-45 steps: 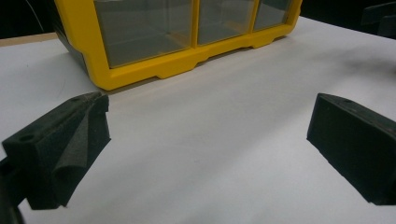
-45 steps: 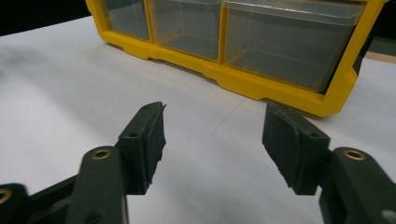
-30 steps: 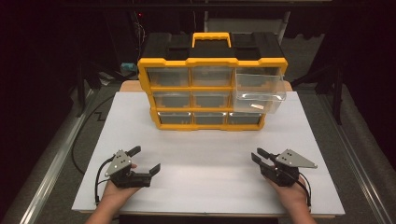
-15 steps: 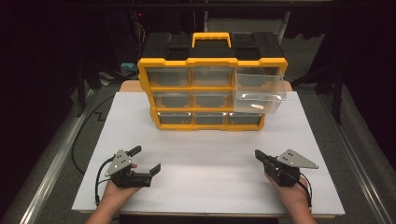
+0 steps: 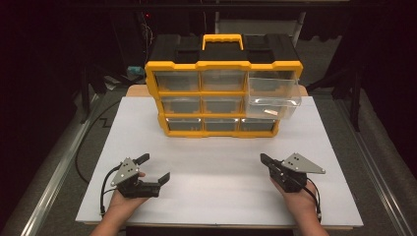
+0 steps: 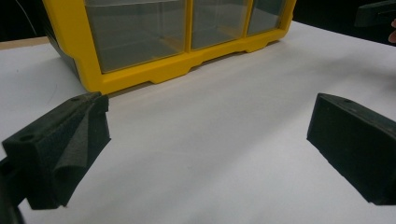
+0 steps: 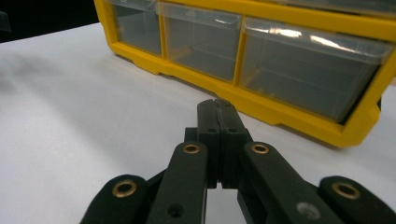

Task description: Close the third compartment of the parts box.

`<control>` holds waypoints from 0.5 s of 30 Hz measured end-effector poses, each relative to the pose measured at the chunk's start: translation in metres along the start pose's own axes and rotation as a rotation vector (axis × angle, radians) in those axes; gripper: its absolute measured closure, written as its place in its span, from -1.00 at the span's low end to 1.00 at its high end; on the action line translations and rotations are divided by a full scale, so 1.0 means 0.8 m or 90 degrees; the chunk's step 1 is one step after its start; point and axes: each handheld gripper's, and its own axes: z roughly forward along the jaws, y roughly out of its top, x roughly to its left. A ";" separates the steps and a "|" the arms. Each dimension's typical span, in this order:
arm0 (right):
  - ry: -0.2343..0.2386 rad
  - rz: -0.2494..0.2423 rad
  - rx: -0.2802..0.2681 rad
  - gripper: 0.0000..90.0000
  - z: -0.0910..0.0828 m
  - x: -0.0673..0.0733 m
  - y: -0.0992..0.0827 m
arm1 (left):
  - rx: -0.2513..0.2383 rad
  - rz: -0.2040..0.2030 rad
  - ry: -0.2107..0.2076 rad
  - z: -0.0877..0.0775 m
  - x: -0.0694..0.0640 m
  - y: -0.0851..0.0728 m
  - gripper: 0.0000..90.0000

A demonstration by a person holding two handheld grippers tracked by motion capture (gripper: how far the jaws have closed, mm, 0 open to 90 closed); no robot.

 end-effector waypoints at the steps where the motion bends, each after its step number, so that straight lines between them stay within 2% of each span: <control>1: -0.001 -0.002 0.000 1.00 0.001 0.001 0.003 | 0.000 -0.001 0.000 0.000 0.000 0.000 -0.99; 9: -0.003 0.000 -0.024 1.00 0.006 0.005 0.025 | 0.001 0.003 -0.002 0.000 0.000 -0.001 -0.99; 15: -0.009 -0.014 -0.040 1.00 0.004 0.007 0.045 | -0.002 0.001 -0.004 0.000 0.000 0.000 -0.99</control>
